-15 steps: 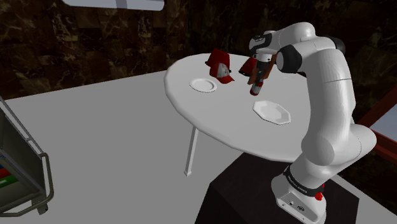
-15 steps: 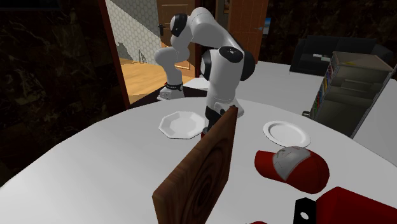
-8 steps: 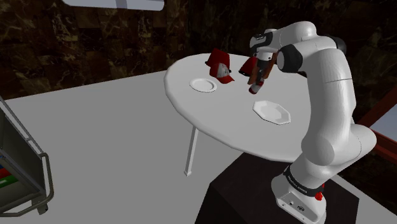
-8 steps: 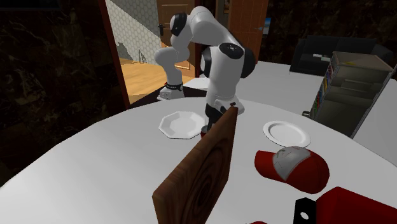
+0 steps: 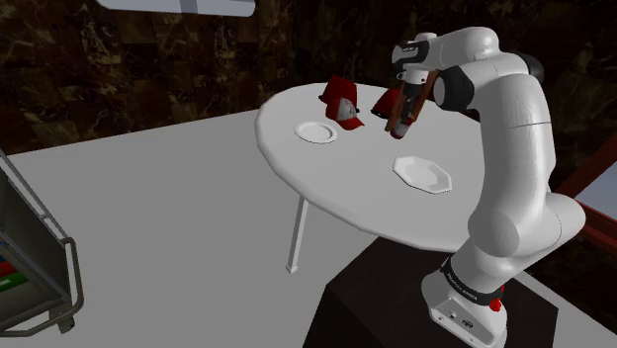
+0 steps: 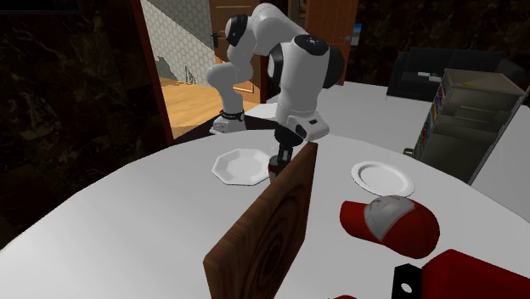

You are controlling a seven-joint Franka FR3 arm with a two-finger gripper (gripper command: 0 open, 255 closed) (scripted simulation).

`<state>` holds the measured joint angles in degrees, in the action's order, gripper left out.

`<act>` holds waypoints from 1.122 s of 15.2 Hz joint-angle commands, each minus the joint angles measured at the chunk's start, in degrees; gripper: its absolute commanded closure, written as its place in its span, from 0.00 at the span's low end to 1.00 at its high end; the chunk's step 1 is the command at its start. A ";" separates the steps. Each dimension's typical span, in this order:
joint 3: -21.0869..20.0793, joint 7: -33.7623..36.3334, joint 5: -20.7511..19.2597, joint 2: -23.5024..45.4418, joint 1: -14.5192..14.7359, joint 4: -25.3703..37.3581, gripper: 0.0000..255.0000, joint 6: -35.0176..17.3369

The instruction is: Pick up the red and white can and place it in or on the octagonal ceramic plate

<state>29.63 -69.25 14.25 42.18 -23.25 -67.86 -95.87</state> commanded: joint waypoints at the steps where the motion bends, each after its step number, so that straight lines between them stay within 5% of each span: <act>1: 0.11 0.04 -0.14 -0.29 -0.18 1.23 1.00 1.46; 6: 0.24 0.16 -0.33 -0.59 -0.65 4.03 1.00 4.43; 11: 3.45 -0.29 -5.25 -15.48 6.17 -19.06 1.00 -4.04; 17: 6.26 2.33 -13.08 -31.33 11.42 -38.49 1.00 -9.68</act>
<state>35.46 -67.33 2.60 13.47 -12.48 -103.02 -104.38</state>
